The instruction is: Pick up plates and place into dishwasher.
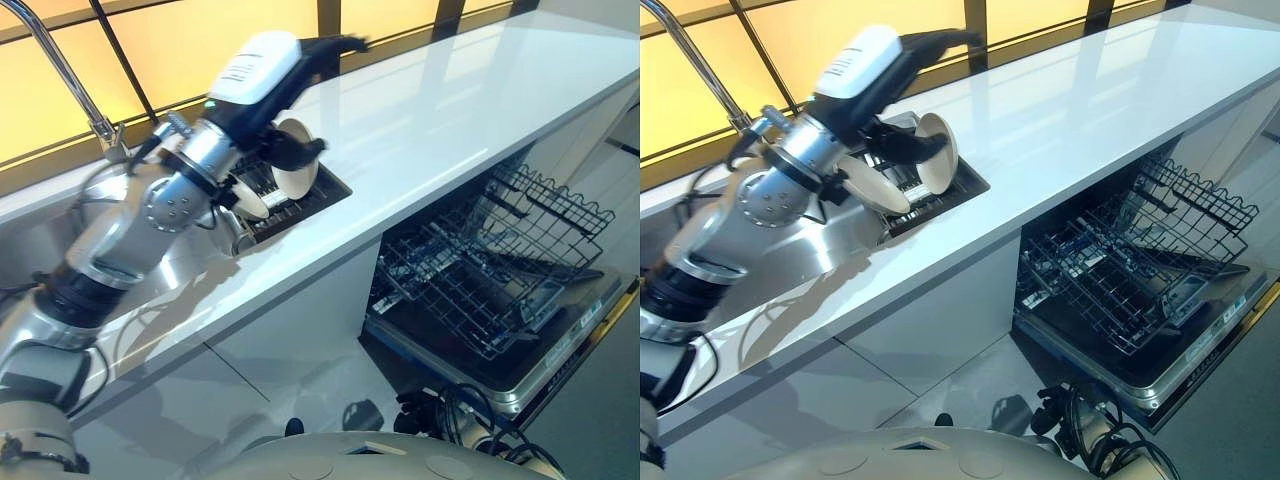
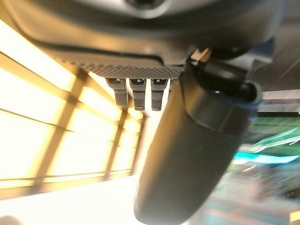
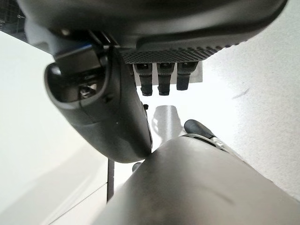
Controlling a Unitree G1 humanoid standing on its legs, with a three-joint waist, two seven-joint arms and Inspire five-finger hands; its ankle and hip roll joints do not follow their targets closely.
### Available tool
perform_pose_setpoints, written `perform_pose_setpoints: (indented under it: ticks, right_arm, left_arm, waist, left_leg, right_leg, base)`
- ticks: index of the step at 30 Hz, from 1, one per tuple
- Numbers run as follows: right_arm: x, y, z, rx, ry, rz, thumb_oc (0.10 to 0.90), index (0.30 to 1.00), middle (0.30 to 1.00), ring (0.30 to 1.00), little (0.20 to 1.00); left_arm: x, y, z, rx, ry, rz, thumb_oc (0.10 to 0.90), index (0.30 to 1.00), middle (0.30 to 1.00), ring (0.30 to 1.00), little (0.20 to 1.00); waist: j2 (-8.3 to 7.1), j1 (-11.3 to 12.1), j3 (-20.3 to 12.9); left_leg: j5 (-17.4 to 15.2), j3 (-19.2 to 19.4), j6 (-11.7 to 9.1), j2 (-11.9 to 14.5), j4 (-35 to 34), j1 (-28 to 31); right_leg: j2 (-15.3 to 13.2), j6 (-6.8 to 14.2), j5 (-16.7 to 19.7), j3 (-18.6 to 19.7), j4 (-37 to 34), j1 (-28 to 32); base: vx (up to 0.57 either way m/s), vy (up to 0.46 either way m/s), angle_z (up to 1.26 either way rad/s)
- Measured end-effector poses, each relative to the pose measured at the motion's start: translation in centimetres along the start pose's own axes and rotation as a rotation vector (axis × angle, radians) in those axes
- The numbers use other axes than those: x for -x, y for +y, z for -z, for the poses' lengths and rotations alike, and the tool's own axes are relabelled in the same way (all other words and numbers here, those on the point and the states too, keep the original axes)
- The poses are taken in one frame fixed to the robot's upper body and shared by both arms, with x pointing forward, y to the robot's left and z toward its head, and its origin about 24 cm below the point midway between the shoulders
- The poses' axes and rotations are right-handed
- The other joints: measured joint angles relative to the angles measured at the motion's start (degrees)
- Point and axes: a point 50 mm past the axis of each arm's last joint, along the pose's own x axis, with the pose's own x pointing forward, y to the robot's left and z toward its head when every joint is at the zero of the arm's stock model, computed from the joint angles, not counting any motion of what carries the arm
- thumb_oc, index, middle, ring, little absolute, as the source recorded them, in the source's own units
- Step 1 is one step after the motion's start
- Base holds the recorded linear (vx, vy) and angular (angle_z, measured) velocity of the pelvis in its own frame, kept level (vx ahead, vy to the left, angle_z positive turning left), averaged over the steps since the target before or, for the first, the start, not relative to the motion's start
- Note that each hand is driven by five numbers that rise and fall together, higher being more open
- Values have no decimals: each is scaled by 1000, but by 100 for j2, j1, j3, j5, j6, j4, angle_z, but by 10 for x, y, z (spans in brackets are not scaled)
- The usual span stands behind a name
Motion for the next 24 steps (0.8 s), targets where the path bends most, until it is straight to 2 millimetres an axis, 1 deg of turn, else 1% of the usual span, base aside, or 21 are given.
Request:
perform_pose_setpoints:
  ticks: [4,6,10,12,16,21,24]
  right_arm:
    - [2,3,10,4,5,-7,800,900,900,900,900]
    - [2,3,10,12,2,-9,800,900,900,900,900]
    - [2,3,12,12,3,-9,800,900,900,900,900]
    - [2,3,12,11,2,-9,800,900,900,900,900]
    - [3,2,13,11,1,-8,800,900,900,900,900]
    - [3,1,14,-4,3,-8,800,900,900,900,900]
    - [3,-1,12,9,-3,-12,800,900,900,900,900]
  left_arm:
    - [9,13,20,-82,58,6,800,900,900,900,900]
    - [11,19,25,-97,68,-10,800,900,900,900,900]
    - [18,30,38,-141,83,-23,800,900,900,900,900]
    - [21,33,40,-162,75,-14,800,900,900,900,900]
    - [23,37,37,-204,38,9,800,900,900,900,900]
    - [25,35,38,-254,25,75,800,900,900,900,900]
    - [27,32,45,-283,52,135,800,900,900,900,900]
  waist:
    - [1,147,-1]
    - [0,217,0]
    - [3,220,2]
    - [3,218,2]
    - [4,222,3]
    - [17,192,10]
    - [36,177,21]
  left_leg:
    - [18,-49,8,-22,1,-35]
    - [22,-63,13,-29,1,-44]
    - [30,-78,5,-24,-1,-48]
    - [31,-79,4,-23,-1,-50]
    - [32,-86,6,-28,0,-56]
    - [32,-82,6,-28,-1,-59]
    - [31,-62,6,-26,-1,-61]
  right_leg:
    - [-9,0,0,-37,1,-16]
    - [-12,0,0,-49,1,-16]
    - [-3,0,-1,-62,2,-11]
    - [-1,0,-1,-61,2,-12]
    - [-4,0,-1,-68,2,-12]
    - [-3,0,-1,-65,2,-15]
    - [-2,-1,-1,-57,3,-19]
  base:
    - [-6,33,6]
    - [11,17,5]
    - [4,5,1]
    - [0,0,0]
    - [0,0,0]
    - [0,0,0]
    - [0,0,0]
